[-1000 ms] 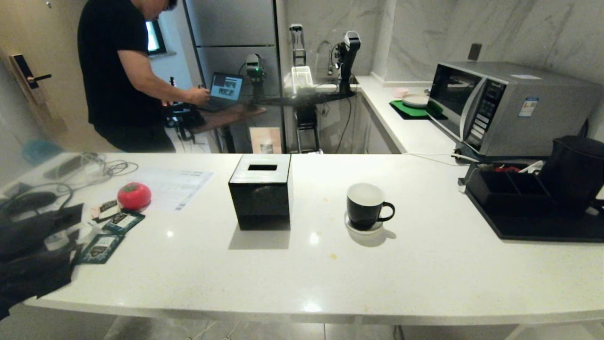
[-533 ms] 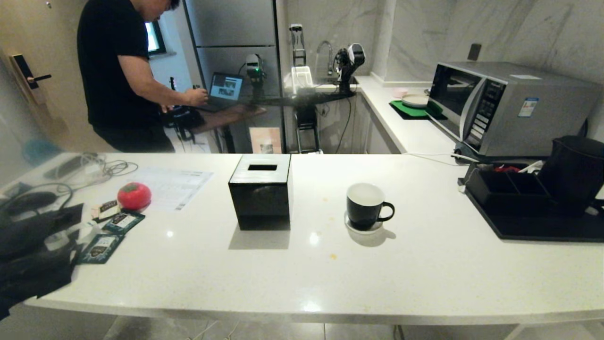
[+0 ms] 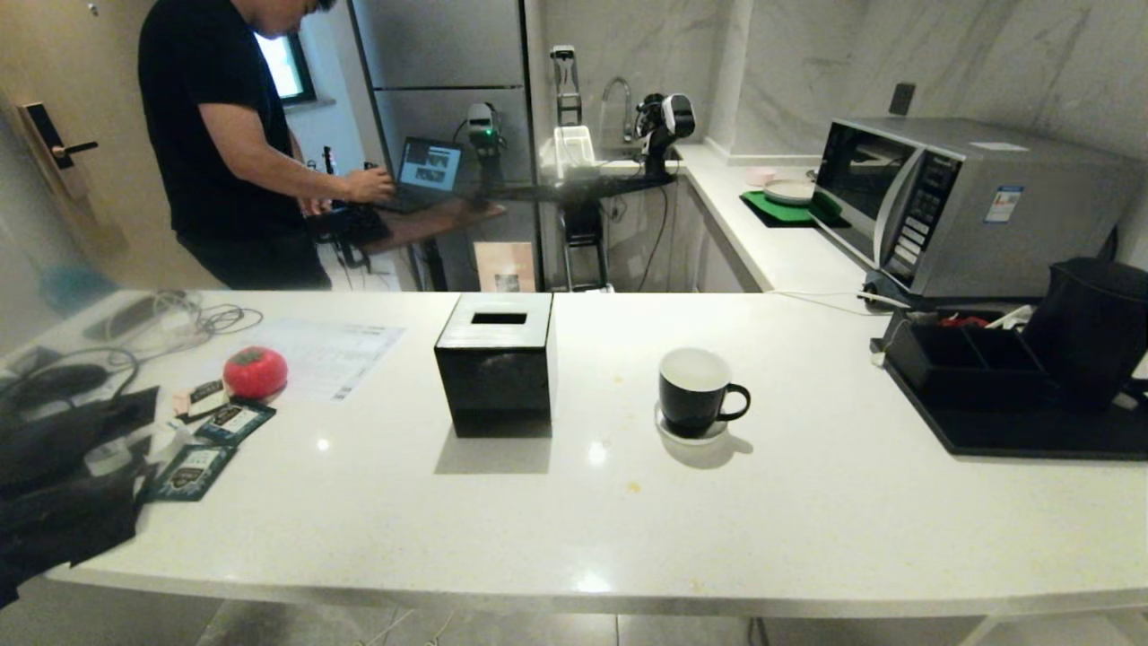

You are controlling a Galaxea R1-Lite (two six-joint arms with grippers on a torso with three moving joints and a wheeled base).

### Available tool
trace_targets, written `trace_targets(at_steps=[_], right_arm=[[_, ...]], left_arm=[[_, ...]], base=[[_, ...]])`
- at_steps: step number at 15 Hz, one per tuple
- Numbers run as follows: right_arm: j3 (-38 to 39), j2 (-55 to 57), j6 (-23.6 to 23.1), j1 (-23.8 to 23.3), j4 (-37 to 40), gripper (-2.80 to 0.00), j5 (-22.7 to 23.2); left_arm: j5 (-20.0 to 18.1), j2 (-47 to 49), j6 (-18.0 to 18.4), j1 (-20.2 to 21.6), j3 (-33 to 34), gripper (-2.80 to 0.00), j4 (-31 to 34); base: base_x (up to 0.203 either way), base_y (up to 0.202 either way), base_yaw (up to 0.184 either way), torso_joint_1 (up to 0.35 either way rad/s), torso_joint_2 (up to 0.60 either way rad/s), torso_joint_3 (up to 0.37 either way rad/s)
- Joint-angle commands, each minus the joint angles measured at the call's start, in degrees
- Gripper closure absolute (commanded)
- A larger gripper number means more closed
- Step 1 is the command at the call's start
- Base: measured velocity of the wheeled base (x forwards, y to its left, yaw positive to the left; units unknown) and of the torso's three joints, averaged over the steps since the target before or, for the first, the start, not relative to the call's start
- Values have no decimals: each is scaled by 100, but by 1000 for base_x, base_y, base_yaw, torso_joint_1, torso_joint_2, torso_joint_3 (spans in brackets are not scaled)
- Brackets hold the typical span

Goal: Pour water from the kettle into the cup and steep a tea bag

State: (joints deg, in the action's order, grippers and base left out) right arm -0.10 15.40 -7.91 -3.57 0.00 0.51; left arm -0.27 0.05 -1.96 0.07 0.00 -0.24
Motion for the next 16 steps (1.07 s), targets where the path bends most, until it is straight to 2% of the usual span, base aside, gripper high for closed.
trace_targets(at_steps=[1,4,6,11,16], right_arm=[[10,16,0,6,-9,0,2],[8,-304,124,237,16,0,14],[3,-627,554,400,42,0,-28],[-17,-1540,450,385,122,0,-84],[0,-1531,425,376,69,0,-72]], left_arm=[[9,4,-6,1,0,0,-2],[1,4,3,1,0,0,-7],[6,4,-1,1,0,0,-2],[3,4,-3,1,0,0,-2],[9,4,3,1,0,0,-2]], base=[[0,0,0,0,0,0],[0,0,0,0,0,0],[0,0,0,0,0,0],[0,0,0,0,0,0],[0,0,0,0,0,0]])
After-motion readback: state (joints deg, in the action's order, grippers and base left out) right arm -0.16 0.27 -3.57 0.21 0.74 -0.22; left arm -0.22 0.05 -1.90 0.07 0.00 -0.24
